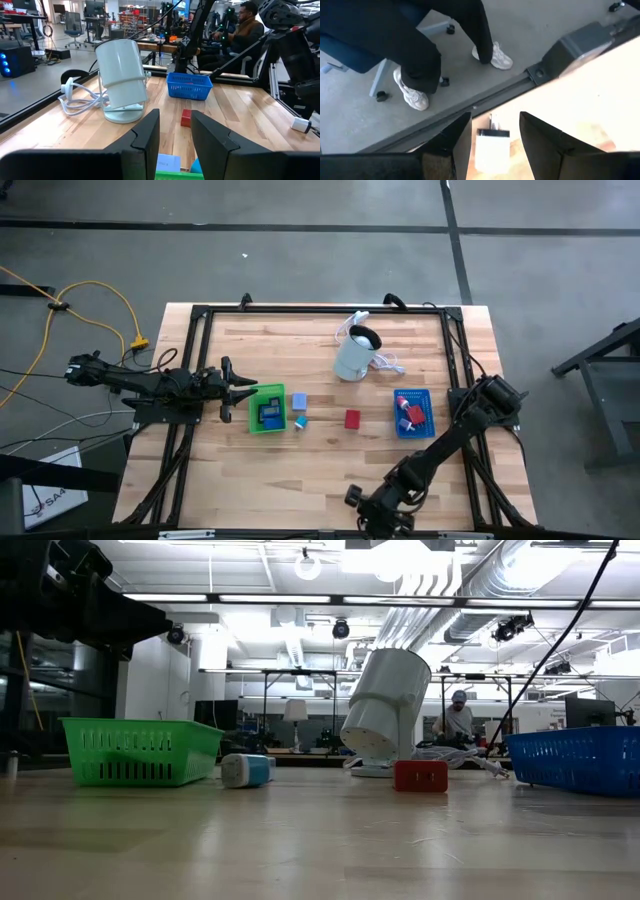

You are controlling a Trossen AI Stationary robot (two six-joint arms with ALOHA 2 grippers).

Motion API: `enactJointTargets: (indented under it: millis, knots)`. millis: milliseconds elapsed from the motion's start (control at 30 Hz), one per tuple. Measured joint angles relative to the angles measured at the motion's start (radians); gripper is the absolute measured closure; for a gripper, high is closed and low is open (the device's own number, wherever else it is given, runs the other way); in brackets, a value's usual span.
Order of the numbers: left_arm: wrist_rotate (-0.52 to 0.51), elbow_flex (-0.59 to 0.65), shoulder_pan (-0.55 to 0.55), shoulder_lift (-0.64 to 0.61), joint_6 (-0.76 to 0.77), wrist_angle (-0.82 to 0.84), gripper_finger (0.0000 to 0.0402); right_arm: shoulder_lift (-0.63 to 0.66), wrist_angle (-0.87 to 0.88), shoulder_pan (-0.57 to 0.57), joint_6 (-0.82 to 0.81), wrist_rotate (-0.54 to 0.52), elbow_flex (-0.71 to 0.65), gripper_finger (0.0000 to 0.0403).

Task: Pick & Place Office items
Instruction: Put the white charger adapter into the blue bin

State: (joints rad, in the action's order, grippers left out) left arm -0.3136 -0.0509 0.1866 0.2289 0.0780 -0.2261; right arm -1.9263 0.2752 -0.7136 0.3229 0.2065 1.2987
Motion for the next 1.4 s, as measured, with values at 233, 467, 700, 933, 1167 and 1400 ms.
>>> enactJointTargets:
  millis: [233,467,700,933,1167,1400]
  knots:
    - [0.0,0.0,0.0,0.0,0.0,0.0,0.0298,0.0,0.007,0.0,0.0,-0.023,0.0,0.0236]
    - [0.0,0.0,0.0,0.0,0.0,0.0,0.0298,0.0,0.007,0.0,0.0,-0.042,0.0,0.0195]
    - [0.0,0.0,0.0,0.0,0.0,0.0,0.0298,-0.029,0.013,0.0,-0.006,-0.035,0.0,0.019]
    - [0.0,0.0,0.0,0.0,0.0,0.0,0.0298,-0.045,0.017,0.0,-0.018,-0.042,0.0,0.019]
    - [0.0,0.0,0.0,0.0,0.0,0.0,0.0298,-0.045,0.02,0.0,-0.063,-0.084,-0.005,0.019]
    - [0.0,0.0,0.0,0.0,0.0,0.0,0.0298,-0.045,0.022,-0.002,-0.091,-0.102,-0.024,0.019]
